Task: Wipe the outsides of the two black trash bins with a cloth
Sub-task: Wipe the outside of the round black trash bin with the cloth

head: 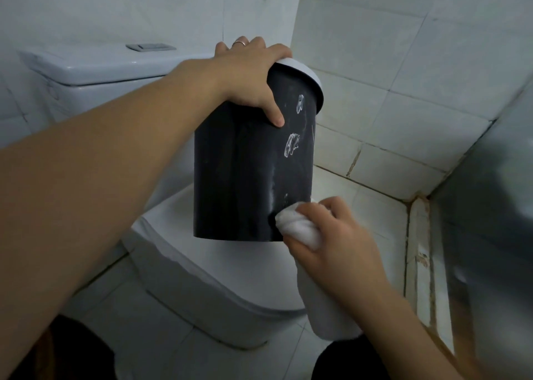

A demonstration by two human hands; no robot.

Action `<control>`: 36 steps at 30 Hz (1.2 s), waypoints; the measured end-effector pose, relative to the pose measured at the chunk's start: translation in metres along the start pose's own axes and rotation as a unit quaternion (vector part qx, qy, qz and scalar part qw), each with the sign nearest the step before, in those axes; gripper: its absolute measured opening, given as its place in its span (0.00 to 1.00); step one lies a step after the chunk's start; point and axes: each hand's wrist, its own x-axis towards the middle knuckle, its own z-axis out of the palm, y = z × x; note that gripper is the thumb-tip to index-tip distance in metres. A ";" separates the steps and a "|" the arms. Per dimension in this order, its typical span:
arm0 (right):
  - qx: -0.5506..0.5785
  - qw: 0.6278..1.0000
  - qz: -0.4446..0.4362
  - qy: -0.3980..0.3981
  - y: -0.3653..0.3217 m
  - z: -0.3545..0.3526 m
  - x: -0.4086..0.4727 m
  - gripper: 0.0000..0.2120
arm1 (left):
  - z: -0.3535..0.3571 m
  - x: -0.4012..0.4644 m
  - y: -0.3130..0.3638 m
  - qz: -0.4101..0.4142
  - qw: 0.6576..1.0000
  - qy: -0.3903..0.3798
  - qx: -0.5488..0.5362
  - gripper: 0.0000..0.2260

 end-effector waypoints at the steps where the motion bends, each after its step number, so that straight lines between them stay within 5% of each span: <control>1: -0.003 1.000 -0.002 -0.010 0.001 0.000 -0.006 0.13 | 0.000 0.000 -0.001 -0.001 1.000 0.000 0.001 0.48; 11: -0.025 0.999 0.021 0.030 -0.009 -0.007 0.028 0.12 | 0.001 0.003 0.007 0.024 1.000 0.002 0.005 0.48; 20: -0.069 0.997 -0.001 -0.028 -0.010 -0.003 -0.010 0.13 | 0.001 0.000 0.003 0.023 1.000 0.002 -0.010 0.48; 28: -0.034 0.999 0.025 0.029 -0.020 -0.005 0.028 0.12 | 0.000 -0.001 0.002 0.012 1.000 0.002 -0.006 0.48; 36: -0.047 0.997 0.059 -0.010 0.003 -0.005 0.008 0.12 | 0.000 -0.004 -0.004 0.004 1.000 0.002 -0.007 0.49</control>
